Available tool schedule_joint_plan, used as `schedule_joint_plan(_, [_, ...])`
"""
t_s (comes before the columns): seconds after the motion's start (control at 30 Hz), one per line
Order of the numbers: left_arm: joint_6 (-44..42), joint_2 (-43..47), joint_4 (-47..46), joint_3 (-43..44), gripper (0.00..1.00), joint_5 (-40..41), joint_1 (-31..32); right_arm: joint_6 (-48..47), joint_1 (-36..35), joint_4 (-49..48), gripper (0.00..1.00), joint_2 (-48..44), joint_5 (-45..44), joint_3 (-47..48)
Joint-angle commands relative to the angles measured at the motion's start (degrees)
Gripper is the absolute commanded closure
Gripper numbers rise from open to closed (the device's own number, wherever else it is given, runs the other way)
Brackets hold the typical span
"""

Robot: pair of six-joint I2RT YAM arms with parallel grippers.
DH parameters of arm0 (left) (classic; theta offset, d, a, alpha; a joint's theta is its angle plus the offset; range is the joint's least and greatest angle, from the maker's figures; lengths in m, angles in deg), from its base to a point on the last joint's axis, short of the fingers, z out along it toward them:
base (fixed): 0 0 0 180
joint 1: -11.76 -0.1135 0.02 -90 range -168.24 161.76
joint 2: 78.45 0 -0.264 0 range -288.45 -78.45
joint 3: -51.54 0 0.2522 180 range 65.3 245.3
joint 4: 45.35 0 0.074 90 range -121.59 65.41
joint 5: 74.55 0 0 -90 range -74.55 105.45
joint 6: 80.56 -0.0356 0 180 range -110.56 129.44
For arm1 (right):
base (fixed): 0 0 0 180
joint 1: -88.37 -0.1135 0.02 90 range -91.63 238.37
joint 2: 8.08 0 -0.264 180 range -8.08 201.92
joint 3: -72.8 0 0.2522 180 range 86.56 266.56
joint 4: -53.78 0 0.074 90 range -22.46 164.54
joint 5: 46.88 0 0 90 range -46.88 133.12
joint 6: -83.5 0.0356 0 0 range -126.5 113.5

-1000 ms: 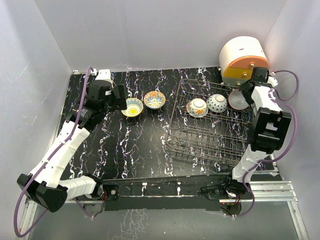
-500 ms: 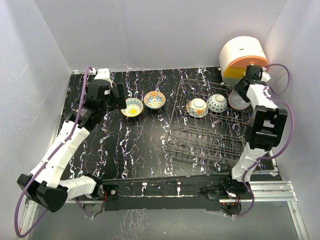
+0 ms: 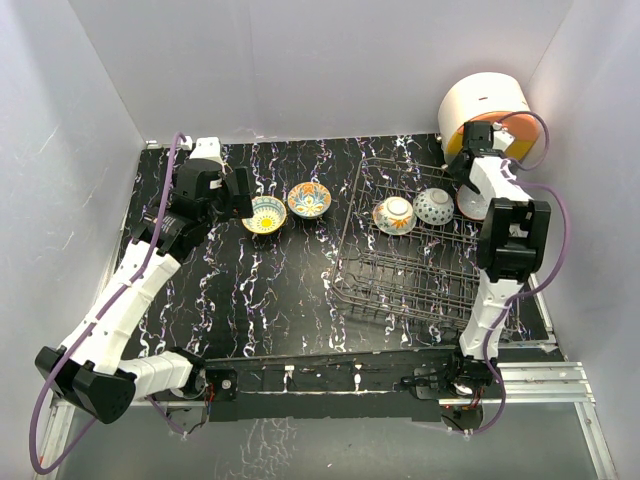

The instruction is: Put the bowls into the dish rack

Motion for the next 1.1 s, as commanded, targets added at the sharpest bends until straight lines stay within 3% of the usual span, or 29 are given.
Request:
schedule_joint_plan(0.0, [-0.90,0.16,0.43,1.59,0.03,1.00,-0.21,-2.55,-1.84,1.27,0.41,2.12,-6.64,6.71])
schedule_joint_plan(0.17, [-1.30,-0.02,0.23,1.39,0.03,1.18,-0.28,-2.36,-3.32,3.79,0.47,3.80,-9.81,8.38])
schedule_joint_plan(0.43, [-1.31,-0.70,-0.25,1.18,0.03,0.94,-0.24,-4.19,-5.01,-1.83,0.46,-1.53,-11.29,-0.13])
schedule_joint_plan(1.07, [-1.66,-1.95,0.08,2.26,0.03,1.73,-0.29,-2.74,-4.49,4.72,0.49,6.17,-16.67,8.88])
